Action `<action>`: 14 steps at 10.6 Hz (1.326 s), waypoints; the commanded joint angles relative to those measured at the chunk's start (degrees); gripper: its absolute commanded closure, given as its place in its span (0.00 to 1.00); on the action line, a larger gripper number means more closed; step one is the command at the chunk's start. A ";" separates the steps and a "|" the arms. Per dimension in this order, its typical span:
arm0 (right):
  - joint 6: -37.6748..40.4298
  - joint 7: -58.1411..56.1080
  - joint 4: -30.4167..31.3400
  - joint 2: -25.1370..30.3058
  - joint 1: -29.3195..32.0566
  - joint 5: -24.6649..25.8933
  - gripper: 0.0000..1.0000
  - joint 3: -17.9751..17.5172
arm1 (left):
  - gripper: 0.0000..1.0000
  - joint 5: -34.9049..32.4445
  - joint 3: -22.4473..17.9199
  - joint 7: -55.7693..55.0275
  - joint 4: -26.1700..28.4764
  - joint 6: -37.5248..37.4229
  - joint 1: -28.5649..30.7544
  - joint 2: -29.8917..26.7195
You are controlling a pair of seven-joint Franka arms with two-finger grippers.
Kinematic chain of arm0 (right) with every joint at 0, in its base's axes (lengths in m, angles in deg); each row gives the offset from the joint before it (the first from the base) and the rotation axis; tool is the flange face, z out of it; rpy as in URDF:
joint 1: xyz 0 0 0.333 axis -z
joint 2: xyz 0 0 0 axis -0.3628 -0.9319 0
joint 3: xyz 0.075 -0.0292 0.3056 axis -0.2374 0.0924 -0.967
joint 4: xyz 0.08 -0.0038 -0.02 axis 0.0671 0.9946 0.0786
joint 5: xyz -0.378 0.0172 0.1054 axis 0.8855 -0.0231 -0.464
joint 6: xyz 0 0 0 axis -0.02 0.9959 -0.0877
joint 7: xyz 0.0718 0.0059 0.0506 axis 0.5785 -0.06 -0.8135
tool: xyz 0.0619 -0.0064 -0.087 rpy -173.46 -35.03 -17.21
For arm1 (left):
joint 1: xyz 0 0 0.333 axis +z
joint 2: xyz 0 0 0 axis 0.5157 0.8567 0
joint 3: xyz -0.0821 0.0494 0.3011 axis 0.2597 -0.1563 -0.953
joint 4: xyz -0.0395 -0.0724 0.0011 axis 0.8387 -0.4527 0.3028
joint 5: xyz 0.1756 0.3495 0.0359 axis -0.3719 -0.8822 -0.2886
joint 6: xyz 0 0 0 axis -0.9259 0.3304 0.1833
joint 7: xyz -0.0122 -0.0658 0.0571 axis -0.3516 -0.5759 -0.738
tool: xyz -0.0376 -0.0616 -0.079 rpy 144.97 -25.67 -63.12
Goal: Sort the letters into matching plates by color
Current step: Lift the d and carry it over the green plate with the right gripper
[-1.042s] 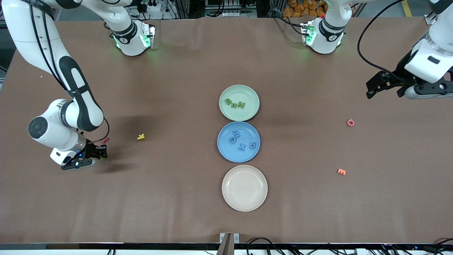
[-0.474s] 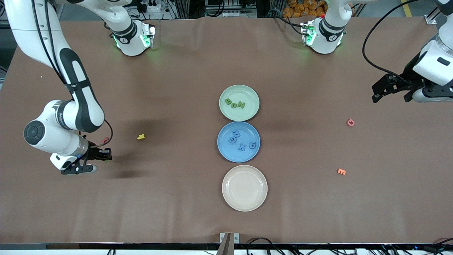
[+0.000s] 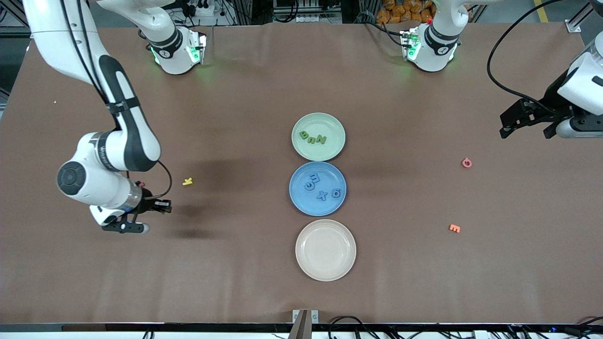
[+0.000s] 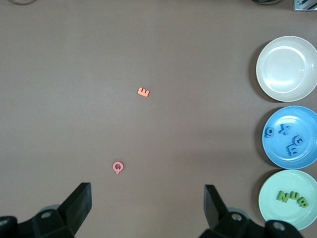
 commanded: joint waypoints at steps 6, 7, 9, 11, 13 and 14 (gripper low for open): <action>3.22 29.14 0.17 3.22 -9.60 -0.33 1.00 -7.74 | 0.00 -0.62 -1.40 2.61 -6.99 -10.14 1.84 2.50; 3.22 32.56 0.17 3.22 -11.71 -0.42 1.00 -7.74 | 0.00 -0.62 -1.31 2.52 -6.99 -10.14 1.75 2.76; 3.05 39.15 0.17 3.22 -16.63 -0.42 1.00 -7.83 | 0.00 -0.44 0.00 0.77 -6.91 -9.88 0.35 3.29; 2.17 44.17 -0.01 3.04 -19.63 -0.51 1.00 -9.22 | 0.00 0.69 0.88 -0.64 -6.91 -9.61 0.34 3.64; -0.11 50.67 -0.97 2.78 -20.08 -0.07 1.00 -13.43 | 0.00 0.44 0.88 -0.73 -6.82 -7.78 0.78 3.64; -2.56 54.35 -1.24 2.34 -21.74 0.28 1.00 -14.84 | 0.00 0.17 0.88 -0.82 -6.38 -5.85 0.87 3.64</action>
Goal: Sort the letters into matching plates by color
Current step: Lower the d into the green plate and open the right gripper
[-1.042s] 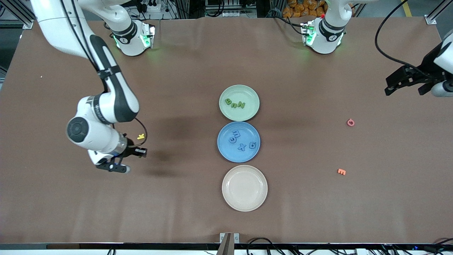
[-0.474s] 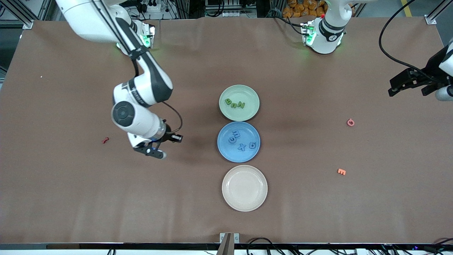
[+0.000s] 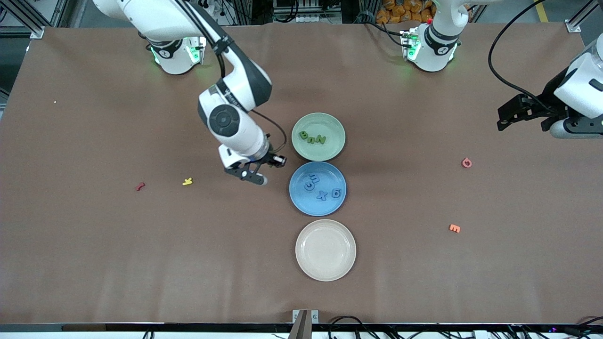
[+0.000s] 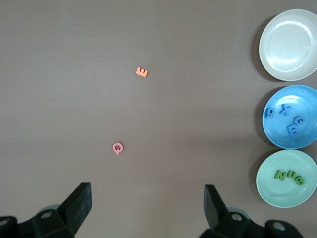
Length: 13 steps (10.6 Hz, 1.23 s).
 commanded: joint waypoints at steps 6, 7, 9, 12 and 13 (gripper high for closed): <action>-5.80 24.26 -1.00 -3.62 -13.74 9.72 1.00 -3.14 | 0.00 1.43 -0.12 -3.32 -0.92 4.89 1.16 0.02; -6.06 24.81 -0.91 -4.15 -14.11 9.91 1.00 -3.40 | 0.00 1.96 0.14 -6.48 -0.83 4.81 1.16 -0.07; -5.89 24.91 -0.83 -4.68 -15.52 10.09 1.00 -3.67 | 0.00 1.97 0.14 -6.34 -0.92 4.81 0.81 -0.08; -2.57 24.99 -1.17 -4.34 -15.52 12.71 0.00 -3.67 | 0.00 1.88 0.14 -2.13 -0.83 4.72 0.80 0.10; 0.24 24.99 -2.83 -4.24 -15.34 14.12 0.00 -3.67 | 0.00 1.79 0.14 -1.68 -0.83 4.72 0.89 0.10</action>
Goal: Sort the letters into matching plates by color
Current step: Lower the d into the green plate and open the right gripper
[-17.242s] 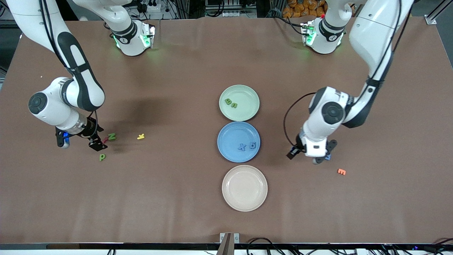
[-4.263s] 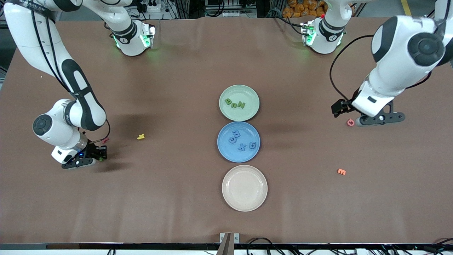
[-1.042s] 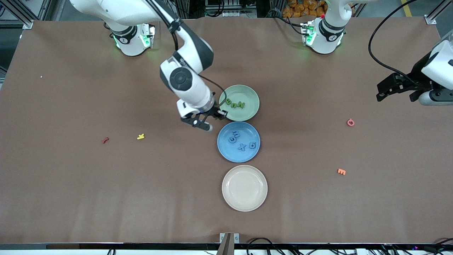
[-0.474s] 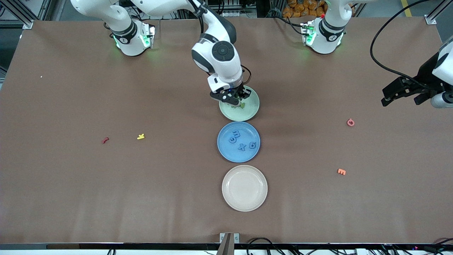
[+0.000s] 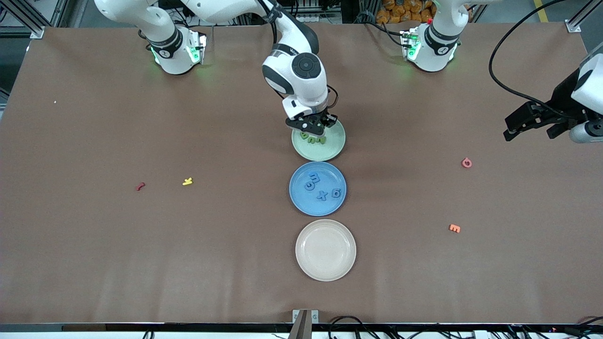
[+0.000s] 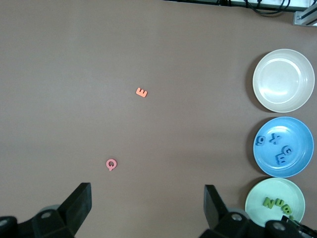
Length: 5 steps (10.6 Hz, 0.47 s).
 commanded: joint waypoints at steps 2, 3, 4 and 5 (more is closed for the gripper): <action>9.36 1.28 -5.34 0.43 0.90 4.02 0.00 -0.35 | 0.00 0.79 -0.04 3.22 -0.50 -0.37 0.12 0.03; 11.46 1.19 -6.74 0.52 1.51 4.19 0.00 -0.27 | 0.00 0.79 -0.04 3.91 -0.41 -0.46 0.12 0.03; 13.14 0.85 -7.63 0.69 3.43 4.72 0.00 -0.53 | 0.00 0.79 -0.04 4.01 -0.41 -0.46 0.12 0.03; 13.24 -0.29 -7.29 1.82 5.71 5.59 0.00 -1.66 | 0.00 0.79 -0.04 4.01 -0.41 -0.46 0.12 0.03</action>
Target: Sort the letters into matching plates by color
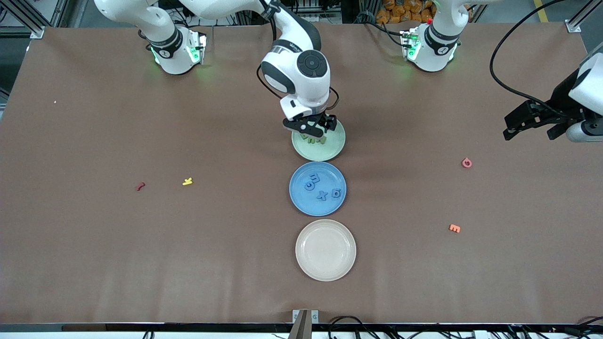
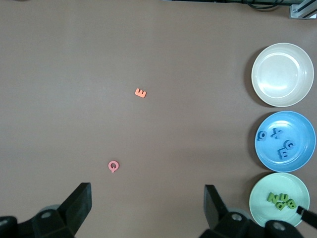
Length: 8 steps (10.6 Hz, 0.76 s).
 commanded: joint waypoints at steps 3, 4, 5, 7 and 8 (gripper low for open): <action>7.17 -8.14 0.35 6.43 14.15 1.67 0.00 -4.60 | 0.00 0.70 -0.04 1.77 -0.33 -0.61 0.03 0.00; 9.01 -10.95 0.61 8.19 16.87 -0.25 0.00 -4.60 | 0.00 0.70 -0.04 1.77 -0.33 -0.70 0.03 0.00; 11.29 -14.89 1.57 9.95 18.73 -1.22 0.00 -4.51 | 0.00 0.70 -0.04 1.77 -0.33 -0.70 0.03 0.00; 12.02 -23.42 5.78 14.60 23.21 -1.23 0.00 -4.51 | 0.00 0.70 -0.04 1.77 -0.33 -0.70 0.03 0.00; 12.11 -27.29 6.85 16.10 25.05 -1.23 0.00 -4.43 | 0.00 0.70 -0.04 1.77 -0.33 -0.70 -0.06 0.00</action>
